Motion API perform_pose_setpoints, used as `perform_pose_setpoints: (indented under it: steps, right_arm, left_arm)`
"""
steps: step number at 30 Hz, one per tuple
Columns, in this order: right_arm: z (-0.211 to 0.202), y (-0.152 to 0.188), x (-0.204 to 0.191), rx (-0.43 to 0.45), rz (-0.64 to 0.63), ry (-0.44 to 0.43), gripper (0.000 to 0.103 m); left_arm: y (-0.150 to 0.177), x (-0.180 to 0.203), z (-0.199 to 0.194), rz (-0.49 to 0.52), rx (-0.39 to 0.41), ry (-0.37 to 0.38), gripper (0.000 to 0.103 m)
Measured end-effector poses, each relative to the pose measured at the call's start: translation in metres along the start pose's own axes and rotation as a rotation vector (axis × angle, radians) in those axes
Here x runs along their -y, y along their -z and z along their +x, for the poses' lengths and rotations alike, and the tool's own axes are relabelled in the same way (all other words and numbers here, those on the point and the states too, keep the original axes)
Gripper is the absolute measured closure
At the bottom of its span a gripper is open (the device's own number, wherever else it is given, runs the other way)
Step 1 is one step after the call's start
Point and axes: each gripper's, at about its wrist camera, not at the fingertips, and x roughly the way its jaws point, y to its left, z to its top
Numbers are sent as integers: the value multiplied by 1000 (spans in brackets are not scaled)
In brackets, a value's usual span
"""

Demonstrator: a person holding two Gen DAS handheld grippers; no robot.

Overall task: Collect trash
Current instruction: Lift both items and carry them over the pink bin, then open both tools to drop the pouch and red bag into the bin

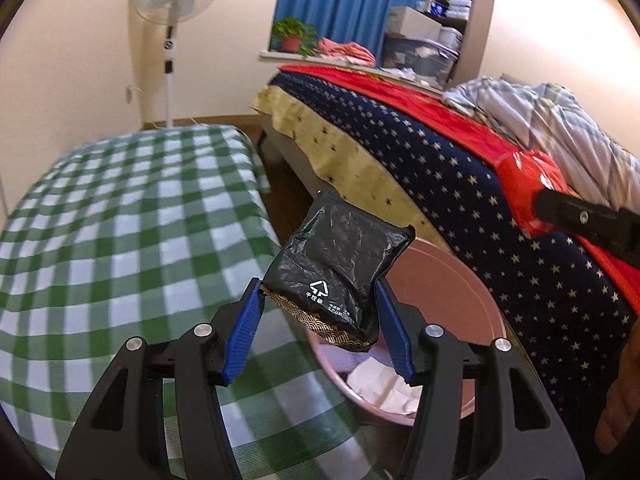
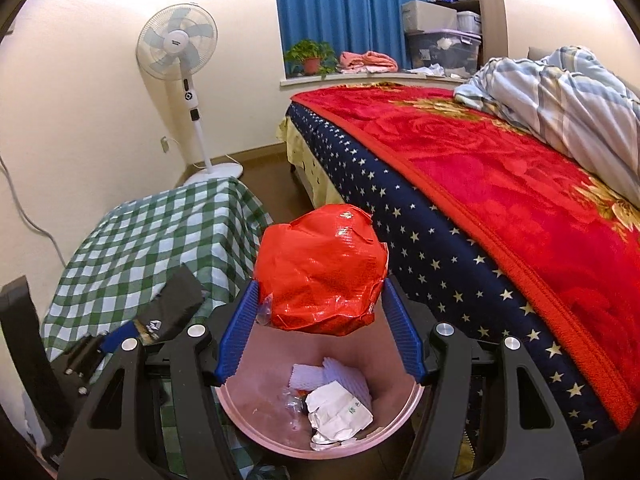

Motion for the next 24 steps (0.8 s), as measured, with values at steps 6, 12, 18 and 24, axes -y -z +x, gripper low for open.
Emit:
perform_pose_setpoints:
  steps: [6,12,18,24]
  right_arm:
    - [10,-2,4,-9,13,10,40]
    - [13,-1,4,-11,19,17,38]
    - [14,-1,8,-11,43,29,23]
    - [7,-1,5,3,43,15,23]
  left_arm:
    - [8,17,25,31,-56,44,47]
    - [13,28,40,61,-97,79,38]
    - [17,15,40,32,-110,55,36]
    - [13,1,21,23,-79,14,36]
